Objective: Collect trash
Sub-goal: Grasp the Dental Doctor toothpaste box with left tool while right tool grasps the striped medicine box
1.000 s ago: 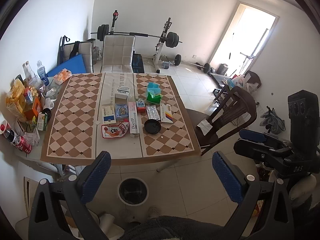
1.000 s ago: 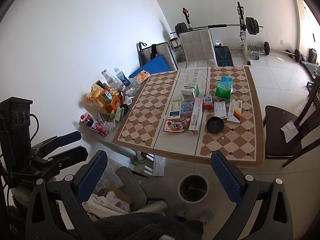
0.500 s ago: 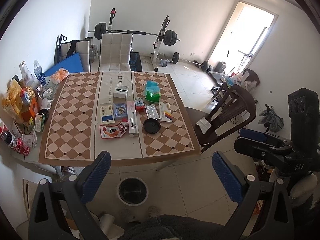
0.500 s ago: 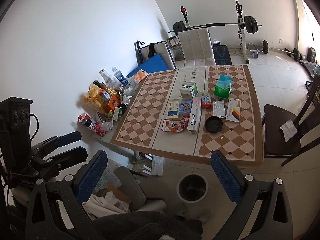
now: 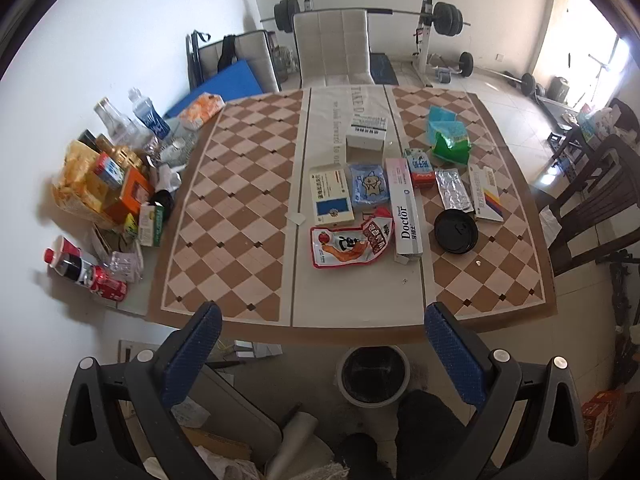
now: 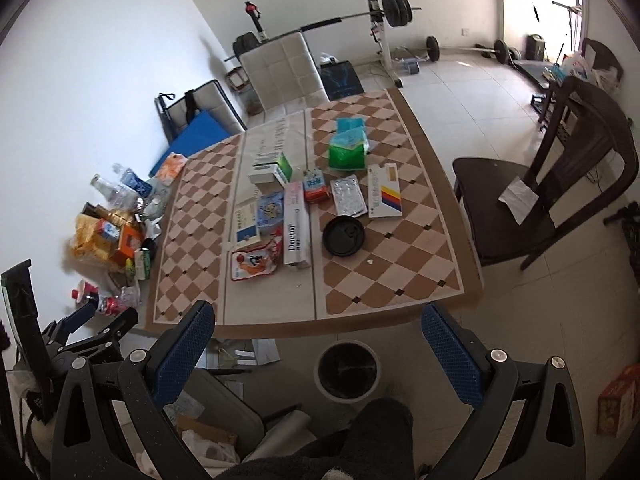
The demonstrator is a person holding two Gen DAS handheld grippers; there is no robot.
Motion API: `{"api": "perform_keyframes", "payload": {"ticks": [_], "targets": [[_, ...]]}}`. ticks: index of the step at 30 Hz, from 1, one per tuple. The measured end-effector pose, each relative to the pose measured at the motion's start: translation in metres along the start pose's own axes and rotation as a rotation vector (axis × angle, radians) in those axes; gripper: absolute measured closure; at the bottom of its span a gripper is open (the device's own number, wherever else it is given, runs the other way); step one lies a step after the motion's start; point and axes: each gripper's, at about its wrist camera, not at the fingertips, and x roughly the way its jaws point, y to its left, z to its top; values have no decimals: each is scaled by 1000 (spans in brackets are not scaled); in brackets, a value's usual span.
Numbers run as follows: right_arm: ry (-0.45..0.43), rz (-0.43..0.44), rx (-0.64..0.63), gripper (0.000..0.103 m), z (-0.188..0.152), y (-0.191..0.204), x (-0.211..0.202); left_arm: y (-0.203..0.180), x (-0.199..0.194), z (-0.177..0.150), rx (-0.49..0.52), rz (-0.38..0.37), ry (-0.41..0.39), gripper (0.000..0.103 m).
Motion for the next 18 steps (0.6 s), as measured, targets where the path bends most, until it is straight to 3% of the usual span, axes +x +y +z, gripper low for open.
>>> {"api": "perform_keyframes", "payload": {"ticks": [5, 9, 12, 14, 17, 18], "targets": [[79, -103, 49, 0, 56, -42, 91, -35, 74, 41, -18, -42, 120, 3], [172, -133, 61, 0, 105, -77, 177, -79, 146, 81, -21, -97, 269, 29], [253, -143, 47, 5, 137, -92, 238, -107, 201, 108, -14, -101, 361, 37], [310, -140, 35, 15, 156, -98, 274, -119, 233, 119, -11, -96, 425, 37], [356, -147, 18, 15, 179, -101, 317, -130, 271, 129, -8, -76, 502, 38], [375, -144, 13, 15, 185, -100, 332, -133, 279, 130, -6, -71, 520, 52]]}}
